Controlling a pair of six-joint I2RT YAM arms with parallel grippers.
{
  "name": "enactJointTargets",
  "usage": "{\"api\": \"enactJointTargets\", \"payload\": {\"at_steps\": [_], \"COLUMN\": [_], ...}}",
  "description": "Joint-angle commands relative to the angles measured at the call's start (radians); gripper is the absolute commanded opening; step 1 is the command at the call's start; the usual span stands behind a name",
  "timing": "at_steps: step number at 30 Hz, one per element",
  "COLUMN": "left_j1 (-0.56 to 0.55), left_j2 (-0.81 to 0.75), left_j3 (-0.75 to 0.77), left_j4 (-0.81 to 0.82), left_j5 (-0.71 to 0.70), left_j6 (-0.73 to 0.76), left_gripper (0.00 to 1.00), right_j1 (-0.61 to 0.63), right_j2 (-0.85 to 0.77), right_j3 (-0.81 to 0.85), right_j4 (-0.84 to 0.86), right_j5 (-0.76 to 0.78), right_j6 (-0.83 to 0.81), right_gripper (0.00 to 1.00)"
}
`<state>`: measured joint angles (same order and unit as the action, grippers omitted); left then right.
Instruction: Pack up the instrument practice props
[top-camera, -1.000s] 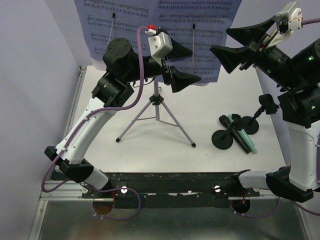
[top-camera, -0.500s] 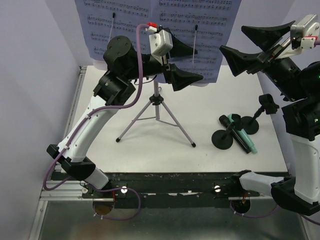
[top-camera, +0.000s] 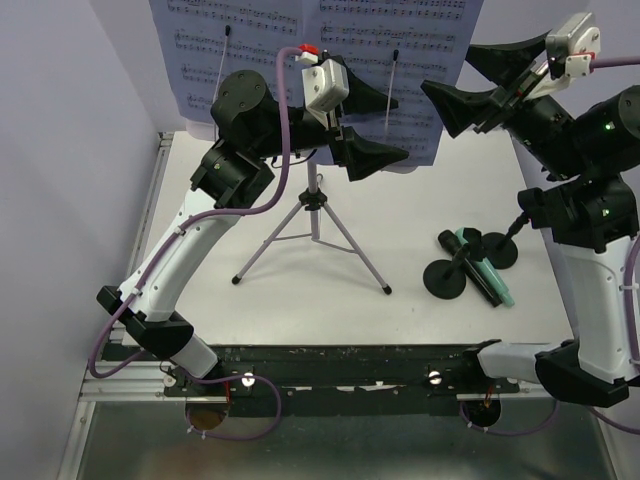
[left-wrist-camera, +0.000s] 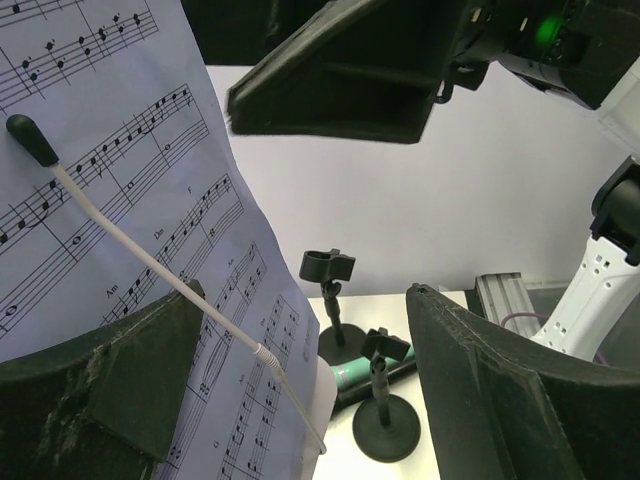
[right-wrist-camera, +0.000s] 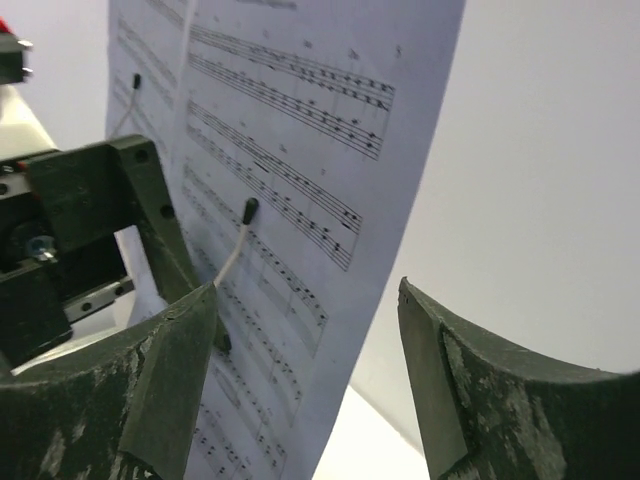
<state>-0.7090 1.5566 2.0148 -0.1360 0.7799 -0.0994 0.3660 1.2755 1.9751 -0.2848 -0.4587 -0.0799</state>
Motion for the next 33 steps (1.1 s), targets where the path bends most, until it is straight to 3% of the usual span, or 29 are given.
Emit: {"api": "enactJointTargets", "payload": {"at_steps": [1, 12, 17, 26, 33], "left_j1": [-0.006, -0.007, -0.010, -0.012, -0.010], "left_j2": [-0.001, 0.000, -0.001, -0.003, 0.002], "left_j3": [0.025, 0.033, 0.035, 0.030, 0.030], "left_j4": [0.015, -0.001, -0.004, 0.001, 0.012], "left_j5": [0.022, 0.009, 0.007, 0.005, 0.016], "left_j6": [0.000, 0.009, 0.015, 0.020, 0.009], "left_gripper": [0.91, 0.91, 0.91, 0.91, 0.91], "right_j1": [-0.004, -0.002, -0.004, -0.006, -0.004], "right_j2": [-0.051, -0.062, -0.050, -0.088, -0.015], "right_j3": [-0.013, -0.010, -0.010, -0.058, 0.013], "right_j4": [0.055, 0.043, 0.058, 0.202, 0.176], "right_j5": [-0.081, -0.152, -0.060, 0.135, 0.043], "right_j6": [-0.003, 0.025, 0.023, -0.038, -0.043], "right_gripper": [0.78, 0.71, 0.71, 0.82, 0.89]}}
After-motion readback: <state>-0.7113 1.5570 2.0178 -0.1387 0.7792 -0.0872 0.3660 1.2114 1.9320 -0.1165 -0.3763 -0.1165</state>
